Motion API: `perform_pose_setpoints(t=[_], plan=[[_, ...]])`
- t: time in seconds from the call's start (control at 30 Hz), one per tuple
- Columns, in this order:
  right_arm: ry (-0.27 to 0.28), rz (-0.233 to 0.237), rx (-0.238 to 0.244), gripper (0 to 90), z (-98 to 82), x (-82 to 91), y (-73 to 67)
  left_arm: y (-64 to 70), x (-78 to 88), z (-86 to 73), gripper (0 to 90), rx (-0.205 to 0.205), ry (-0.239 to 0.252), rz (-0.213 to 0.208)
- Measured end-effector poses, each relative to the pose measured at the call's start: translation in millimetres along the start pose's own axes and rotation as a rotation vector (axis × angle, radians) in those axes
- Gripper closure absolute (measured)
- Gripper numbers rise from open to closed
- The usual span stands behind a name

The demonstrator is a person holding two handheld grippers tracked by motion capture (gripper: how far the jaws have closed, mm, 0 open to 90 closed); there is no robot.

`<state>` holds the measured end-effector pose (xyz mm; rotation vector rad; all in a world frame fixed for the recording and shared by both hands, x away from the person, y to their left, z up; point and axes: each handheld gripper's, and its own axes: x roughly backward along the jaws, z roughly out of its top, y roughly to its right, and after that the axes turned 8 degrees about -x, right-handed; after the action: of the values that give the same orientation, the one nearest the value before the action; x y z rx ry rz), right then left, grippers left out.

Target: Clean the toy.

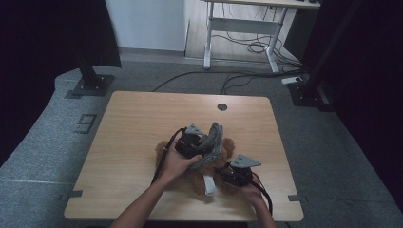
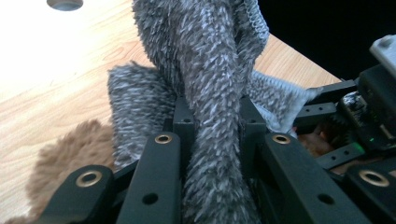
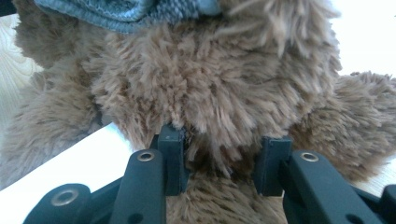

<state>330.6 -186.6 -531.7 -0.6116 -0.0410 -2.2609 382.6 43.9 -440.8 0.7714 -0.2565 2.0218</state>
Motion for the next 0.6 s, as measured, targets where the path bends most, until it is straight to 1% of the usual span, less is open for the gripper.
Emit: perform_pose_setpoints(t=[0.03,0.07,0.27,0.3,0.33,0.37,0.4,0.47,0.53,0.6], plan=[[0.001,0.001,0.001,62.0,-0.4,0.1,0.1,-3.4,3.6,-3.3,75.0,0.011,0.004,0.002],[0.001,0.004,0.001,62.0,-0.4,0.0,-0.2,-5.2,6.4,-5.4,75.0,0.012,0.005,0.008],[0.005,0.004,-0.007,62.3,-2.8,0.5,-1.0,-19.3,33.1,-22.6,75.3,0.01,0.006,0.087],[0.004,0.004,-0.006,62.3,-3.4,1.0,-1.5,-24.3,43.5,-31.0,75.3,0.014,0.021,0.099],[0.004,0.004,-0.006,62.3,-3.4,1.0,-1.5,-24.3,43.5,-31.0,75.4,0.014,0.021,0.099],[0.002,0.006,0.001,62.3,-3.5,1.3,-2.0,-28.5,54.0,-39.4,75.3,0.023,0.045,0.114],[0.002,0.006,0.001,62.3,-3.5,1.3,-2.0,-28.5,54.0,-39.4,75.3,0.023,0.045,0.114],[0.001,0.01,0.003,62.3,-4.0,1.2,-2.2,-33.0,66.0,-47.3,75.3,0.031,0.069,0.126],[0.005,0.015,-0.005,62.4,-4.9,1.0,-2.0,-37.3,77.7,-54.5,75.2,0.043,0.089,0.146],[0.006,0.018,-0.012,62.4,-5.6,1.4,-1.0,-42.7,88.2,-61.6,75.2,0.06,0.1,0.164]])
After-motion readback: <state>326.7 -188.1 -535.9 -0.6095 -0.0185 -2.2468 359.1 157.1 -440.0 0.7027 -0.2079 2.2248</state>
